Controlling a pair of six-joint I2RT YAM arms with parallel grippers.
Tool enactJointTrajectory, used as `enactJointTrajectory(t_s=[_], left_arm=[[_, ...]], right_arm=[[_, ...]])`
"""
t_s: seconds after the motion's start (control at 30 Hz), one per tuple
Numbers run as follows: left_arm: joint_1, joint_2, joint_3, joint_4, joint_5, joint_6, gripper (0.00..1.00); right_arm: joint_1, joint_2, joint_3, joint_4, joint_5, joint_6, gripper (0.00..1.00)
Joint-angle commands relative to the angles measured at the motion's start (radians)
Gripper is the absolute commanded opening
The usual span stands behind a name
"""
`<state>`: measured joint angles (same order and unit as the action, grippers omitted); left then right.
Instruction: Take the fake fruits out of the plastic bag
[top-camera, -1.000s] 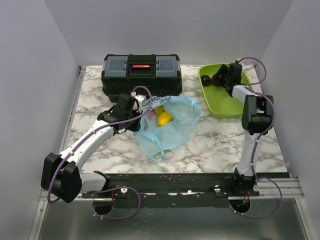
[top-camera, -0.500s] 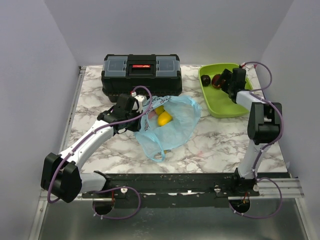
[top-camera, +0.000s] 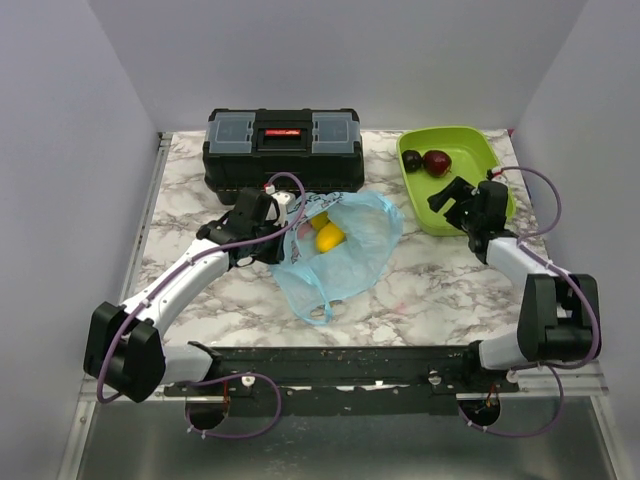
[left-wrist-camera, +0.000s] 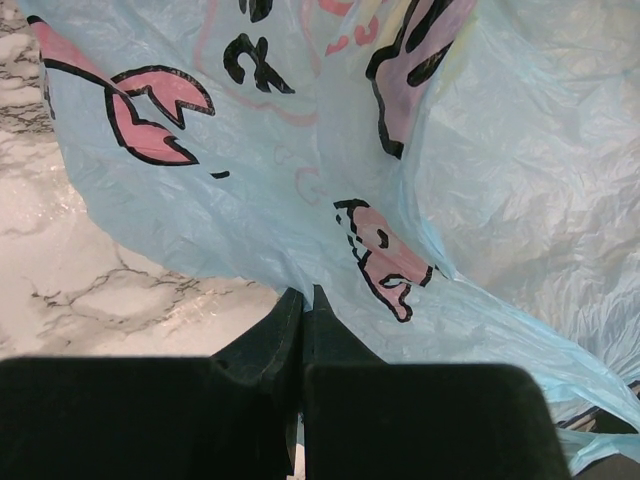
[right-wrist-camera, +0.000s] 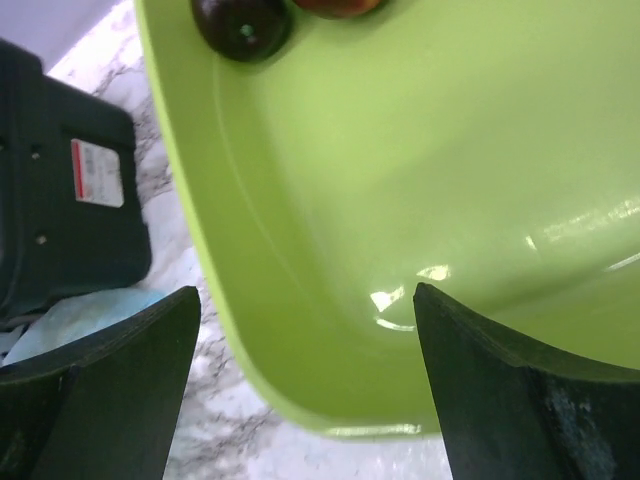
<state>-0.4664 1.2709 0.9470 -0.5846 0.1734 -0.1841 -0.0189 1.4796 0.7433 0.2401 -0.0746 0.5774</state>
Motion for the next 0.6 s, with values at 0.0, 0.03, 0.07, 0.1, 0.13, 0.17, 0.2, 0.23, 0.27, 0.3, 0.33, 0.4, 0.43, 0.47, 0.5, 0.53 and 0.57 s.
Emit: enactJointTrajectory(t_s=[0.0, 0.03, 0.07, 0.1, 0.13, 0.17, 0.2, 0.23, 0.27, 0.3, 0.33, 0.4, 0.43, 0.47, 0.5, 0.53, 0.57], left_arm=[[0.003, 0.014, 0.012, 0.007, 0.056, 0.002, 0.00], [0.003, 0.013, 0.011, 0.009, 0.049, 0.002, 0.00], [0.003, 0.013, 0.011, 0.008, 0.045, 0.003, 0.00], [0.003, 0.014, 0.012, 0.006, 0.045, 0.003, 0.00], [0.003, 0.015, 0.014, 0.005, 0.049, 0.003, 0.00], [0.003, 0.013, 0.015, 0.005, 0.051, 0.003, 0.00], [0.004, 0.011, 0.013, 0.006, 0.048, 0.003, 0.00], [0.003, 0.009, 0.012, 0.006, 0.040, 0.005, 0.00], [0.003, 0.009, 0.010, 0.006, 0.036, 0.005, 0.00], [0.003, 0.011, 0.012, 0.006, 0.039, 0.005, 0.00], [0.003, 0.014, 0.013, 0.006, 0.043, 0.004, 0.00], [0.003, 0.016, 0.013, 0.005, 0.049, 0.003, 0.00], [0.003, 0.016, 0.013, 0.005, 0.048, 0.003, 0.00], [0.003, 0.015, 0.014, 0.005, 0.048, 0.003, 0.00], [0.003, 0.015, 0.013, 0.005, 0.048, 0.003, 0.00], [0.003, 0.013, 0.013, 0.005, 0.046, 0.003, 0.00], [0.003, 0.011, 0.013, 0.005, 0.045, 0.003, 0.00]], right_arm=[[0.004, -0.146, -0.013, -0.078, -0.050, -0.025, 0.90], [0.004, -0.175, 0.012, -0.111, -0.076, -0.034, 0.90], [0.004, -0.198, 0.037, -0.147, -0.101, -0.040, 0.90], [0.006, -0.224, 0.057, -0.163, -0.137, -0.033, 0.90], [0.010, -0.247, 0.067, -0.162, -0.172, -0.017, 0.90], [0.018, -0.274, 0.077, -0.159, -0.203, -0.002, 0.90], [0.053, -0.300, 0.087, -0.160, -0.217, 0.015, 0.90], [0.093, -0.316, 0.102, -0.166, -0.219, 0.027, 0.89], [0.137, -0.333, 0.117, -0.172, -0.206, 0.032, 0.90], [0.200, -0.340, 0.131, -0.177, -0.192, 0.036, 0.90], [0.256, -0.340, 0.154, -0.186, -0.176, 0.037, 0.90], [0.382, -0.331, 0.192, -0.205, -0.137, 0.047, 0.89], [0.452, -0.329, 0.204, -0.203, -0.112, 0.052, 0.89], [0.501, -0.330, 0.210, -0.198, -0.076, 0.056, 0.89], [0.563, -0.328, 0.214, -0.191, -0.051, 0.062, 0.89], [0.614, -0.322, 0.220, -0.185, -0.028, 0.065, 0.89], [0.645, -0.309, 0.228, -0.180, -0.023, 0.070, 0.89]])
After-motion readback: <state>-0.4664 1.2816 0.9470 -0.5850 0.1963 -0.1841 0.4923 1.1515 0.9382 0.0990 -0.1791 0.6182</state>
